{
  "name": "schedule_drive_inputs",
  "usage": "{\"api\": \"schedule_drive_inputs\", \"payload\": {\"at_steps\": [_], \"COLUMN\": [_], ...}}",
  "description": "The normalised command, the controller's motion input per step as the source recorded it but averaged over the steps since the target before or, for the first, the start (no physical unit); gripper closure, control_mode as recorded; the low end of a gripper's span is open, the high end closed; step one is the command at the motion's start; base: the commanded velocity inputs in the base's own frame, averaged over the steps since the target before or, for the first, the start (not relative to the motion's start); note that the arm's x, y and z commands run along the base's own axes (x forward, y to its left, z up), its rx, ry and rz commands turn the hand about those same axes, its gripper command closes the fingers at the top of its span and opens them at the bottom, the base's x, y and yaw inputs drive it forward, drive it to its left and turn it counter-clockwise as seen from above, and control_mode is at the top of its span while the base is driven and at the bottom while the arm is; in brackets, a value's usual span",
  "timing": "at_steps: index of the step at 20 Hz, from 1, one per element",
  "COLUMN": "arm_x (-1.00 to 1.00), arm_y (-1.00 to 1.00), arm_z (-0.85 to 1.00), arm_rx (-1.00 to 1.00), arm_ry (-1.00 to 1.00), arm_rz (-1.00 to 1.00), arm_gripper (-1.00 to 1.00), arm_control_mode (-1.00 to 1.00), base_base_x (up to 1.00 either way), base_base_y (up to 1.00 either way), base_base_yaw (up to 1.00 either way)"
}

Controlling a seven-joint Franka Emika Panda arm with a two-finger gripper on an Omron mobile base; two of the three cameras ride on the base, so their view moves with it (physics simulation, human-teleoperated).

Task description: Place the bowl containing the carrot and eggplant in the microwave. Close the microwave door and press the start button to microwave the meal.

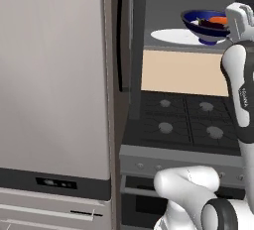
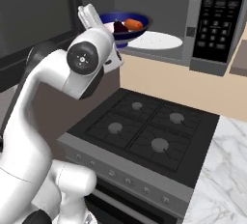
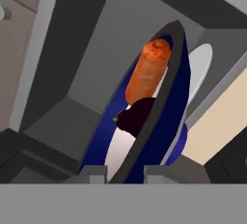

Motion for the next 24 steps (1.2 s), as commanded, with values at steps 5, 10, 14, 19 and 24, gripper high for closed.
{"api": "schedule_drive_inputs", "payload": {"at_steps": [5,10,14,19,24], "arm_x": [0.38,0.26,0.21,0.32,0.49], "arm_y": [-0.05,0.0,0.0,-0.03,-0.14], "arm_z": [-0.02,-0.14,-0.2,-0.14,0.0], "arm_rx": [0.01,0.0,-0.01,-0.01,0.0], "arm_ry": [0.05,0.0,0.0,0.0,0.0], "arm_rz": [0.0,0.0,0.0,-0.01,-0.06], "arm_gripper": [1.0,1.0,1.0,1.0,1.0], "arm_control_mode": [-1.0,-1.0,-1.0,-1.0,-1.0], "base_base_x": [0.0,0.0,0.0,0.0,0.0], "base_base_y": [0.0,0.0,0.0,0.0,0.0], "base_base_yaw": [0.0,0.0,0.0,0.0,0.0]}}
